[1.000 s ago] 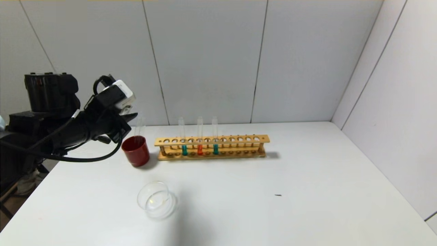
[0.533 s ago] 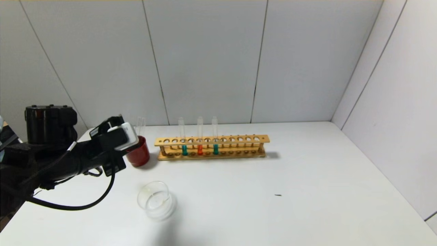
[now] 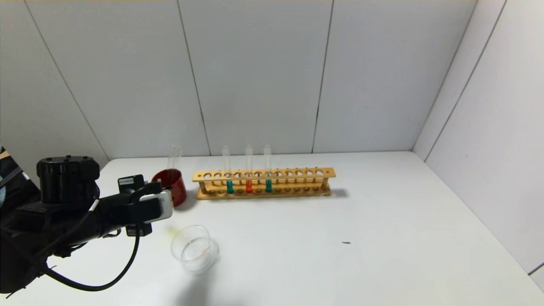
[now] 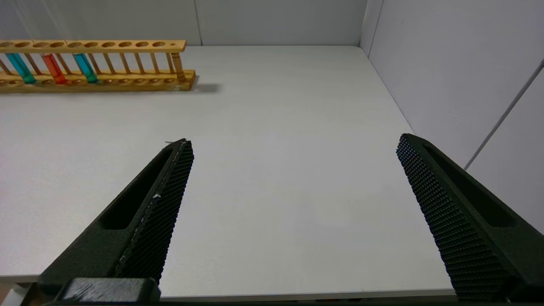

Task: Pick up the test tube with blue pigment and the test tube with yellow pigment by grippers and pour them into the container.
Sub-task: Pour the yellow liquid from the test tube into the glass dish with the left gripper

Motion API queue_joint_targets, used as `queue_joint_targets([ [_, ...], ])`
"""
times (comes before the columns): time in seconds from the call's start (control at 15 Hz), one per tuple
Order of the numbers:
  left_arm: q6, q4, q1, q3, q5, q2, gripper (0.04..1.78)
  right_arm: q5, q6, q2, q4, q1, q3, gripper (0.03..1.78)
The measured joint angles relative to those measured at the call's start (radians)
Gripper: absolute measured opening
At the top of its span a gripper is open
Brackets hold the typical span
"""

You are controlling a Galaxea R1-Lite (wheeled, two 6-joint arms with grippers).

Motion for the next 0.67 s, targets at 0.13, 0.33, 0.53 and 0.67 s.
queue_joint_targets([
  [0.13,0.065,-0.026,0.001,0.010,-0.007,0.022,0.34,0.000,0.000,0.000,0.000,0.000,0.000,1.75],
  [0.33,0.157,-0.077,0.003,0.064,-0.014,0.051,0.34,0.000,0.000,0.000,0.000,0.000,0.000,1.75],
  [0.53,0.201,-0.130,0.010,0.078,-0.016,0.068,0.34,0.000,0.000,0.000,0.000,0.000,0.000,1.75],
  [0.67,0.242,-0.130,0.014,0.081,-0.016,0.076,0.34,0.000,0.000,0.000,0.000,0.000,0.000,1.75],
])
